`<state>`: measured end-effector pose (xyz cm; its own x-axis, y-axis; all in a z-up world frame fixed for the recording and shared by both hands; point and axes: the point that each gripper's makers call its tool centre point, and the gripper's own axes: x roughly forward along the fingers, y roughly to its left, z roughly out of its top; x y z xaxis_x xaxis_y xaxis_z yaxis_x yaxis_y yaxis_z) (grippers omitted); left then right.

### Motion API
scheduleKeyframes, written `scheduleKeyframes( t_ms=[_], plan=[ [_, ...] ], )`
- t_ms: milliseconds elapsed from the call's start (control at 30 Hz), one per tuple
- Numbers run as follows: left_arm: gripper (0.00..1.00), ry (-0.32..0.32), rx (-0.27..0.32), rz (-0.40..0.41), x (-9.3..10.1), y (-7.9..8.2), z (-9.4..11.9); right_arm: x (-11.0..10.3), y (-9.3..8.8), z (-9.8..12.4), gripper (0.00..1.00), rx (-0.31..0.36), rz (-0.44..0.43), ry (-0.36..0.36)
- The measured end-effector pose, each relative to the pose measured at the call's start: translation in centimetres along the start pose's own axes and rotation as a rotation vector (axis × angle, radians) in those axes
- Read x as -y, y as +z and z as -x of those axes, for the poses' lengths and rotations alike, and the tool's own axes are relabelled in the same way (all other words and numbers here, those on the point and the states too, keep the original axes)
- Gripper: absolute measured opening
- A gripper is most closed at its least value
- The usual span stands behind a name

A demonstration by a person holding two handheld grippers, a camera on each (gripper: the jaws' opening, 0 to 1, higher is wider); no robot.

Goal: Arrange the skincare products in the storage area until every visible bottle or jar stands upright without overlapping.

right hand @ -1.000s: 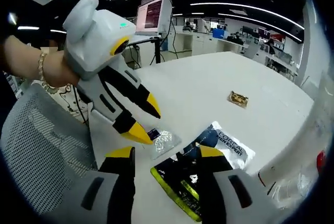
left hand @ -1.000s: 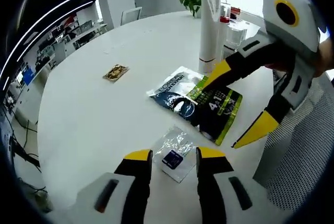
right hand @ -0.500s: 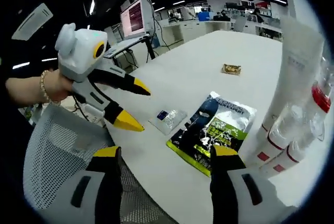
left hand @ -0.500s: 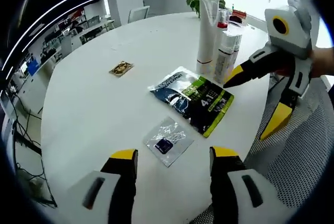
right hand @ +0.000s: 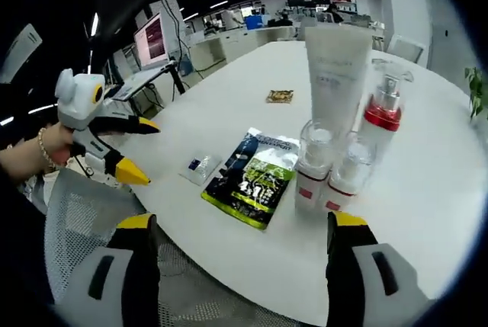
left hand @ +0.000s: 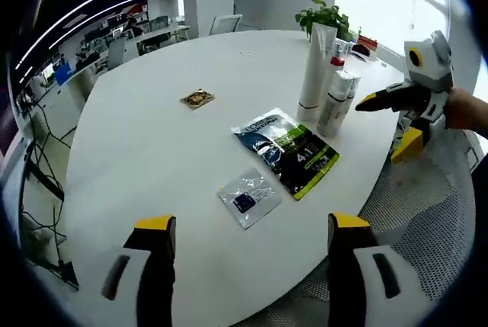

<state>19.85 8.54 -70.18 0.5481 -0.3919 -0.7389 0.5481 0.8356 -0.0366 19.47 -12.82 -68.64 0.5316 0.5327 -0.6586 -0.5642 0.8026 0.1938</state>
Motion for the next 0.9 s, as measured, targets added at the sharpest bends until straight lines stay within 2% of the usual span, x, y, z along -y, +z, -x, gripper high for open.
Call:
scheduleKeyframes(
  t_ms=[133, 267, 333, 533, 900],
  plan=[
    [0.84, 0.003, 0.0, 0.019, 0.0, -0.2, 0.7, 2.1, 0.0, 1.7, 0.97, 0.033, -0.029, -0.053],
    [0.97, 0.046, -0.005, 0.035, -0.7, -0.5, 0.9, 3.6, 0.1, 2.6, 1.0, 0.074, -0.051, -0.092],
    [0.97, 0.05, -0.008, 0.04, -0.8, -0.6, 1.1, 4.1, 0.1, 3.2, 1.0, 0.089, -0.056, -0.099],
    [0.98, 0.055, -0.003, 0.045, -0.8, -0.5, 1.2, 4.6, 0.0, 3.8, 1.0, 0.121, -0.044, -0.118],
    [0.98, 0.06, 0.003, 0.041, -0.8, 0.1, 1.3, 4.8, -0.4, 3.2, 1.0, 0.123, -0.064, -0.112]
  ],
)
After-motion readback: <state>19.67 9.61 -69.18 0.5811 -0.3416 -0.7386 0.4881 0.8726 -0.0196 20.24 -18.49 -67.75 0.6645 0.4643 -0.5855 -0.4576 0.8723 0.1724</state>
